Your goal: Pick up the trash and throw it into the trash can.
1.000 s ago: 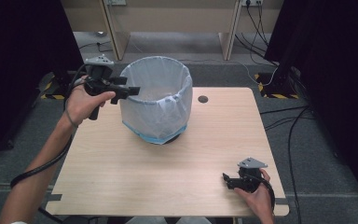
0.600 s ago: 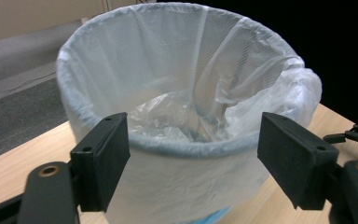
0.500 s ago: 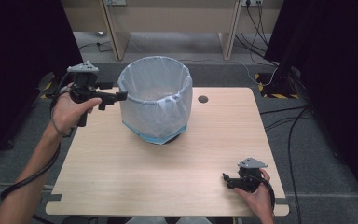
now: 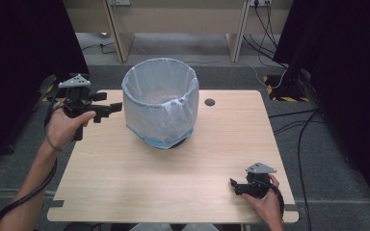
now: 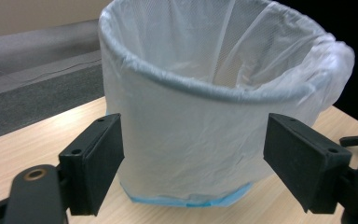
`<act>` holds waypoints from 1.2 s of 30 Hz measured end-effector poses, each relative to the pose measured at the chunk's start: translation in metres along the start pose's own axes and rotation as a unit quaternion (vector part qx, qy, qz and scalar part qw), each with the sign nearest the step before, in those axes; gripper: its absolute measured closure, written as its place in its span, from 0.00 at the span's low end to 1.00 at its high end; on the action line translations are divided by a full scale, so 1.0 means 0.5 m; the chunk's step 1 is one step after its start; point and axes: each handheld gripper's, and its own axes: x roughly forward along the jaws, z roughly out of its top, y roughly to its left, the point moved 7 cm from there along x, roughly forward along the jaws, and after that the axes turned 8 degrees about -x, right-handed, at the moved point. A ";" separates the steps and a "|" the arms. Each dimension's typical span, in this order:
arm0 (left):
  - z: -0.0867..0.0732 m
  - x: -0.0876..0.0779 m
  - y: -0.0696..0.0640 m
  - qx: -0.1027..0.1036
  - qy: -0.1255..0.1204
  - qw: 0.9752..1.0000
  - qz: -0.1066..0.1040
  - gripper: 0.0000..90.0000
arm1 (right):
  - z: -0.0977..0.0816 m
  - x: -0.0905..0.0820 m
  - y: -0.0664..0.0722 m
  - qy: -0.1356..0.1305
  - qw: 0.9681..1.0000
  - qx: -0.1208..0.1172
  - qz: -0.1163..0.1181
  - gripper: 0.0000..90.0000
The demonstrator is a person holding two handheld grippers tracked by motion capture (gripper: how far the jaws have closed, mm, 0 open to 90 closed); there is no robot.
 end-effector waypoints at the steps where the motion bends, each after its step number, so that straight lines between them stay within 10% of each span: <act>1: -0.005 -0.001 0.001 -0.001 0.000 1.000 0.000 0.22 | 0.000 0.000 0.000 0.000 1.000 0.000 0.000 0.14; 36: -0.183 0.021 0.039 -0.023 -0.024 0.999 0.018 0.19 | 0.000 0.000 0.000 0.001 1.000 0.000 0.000 0.14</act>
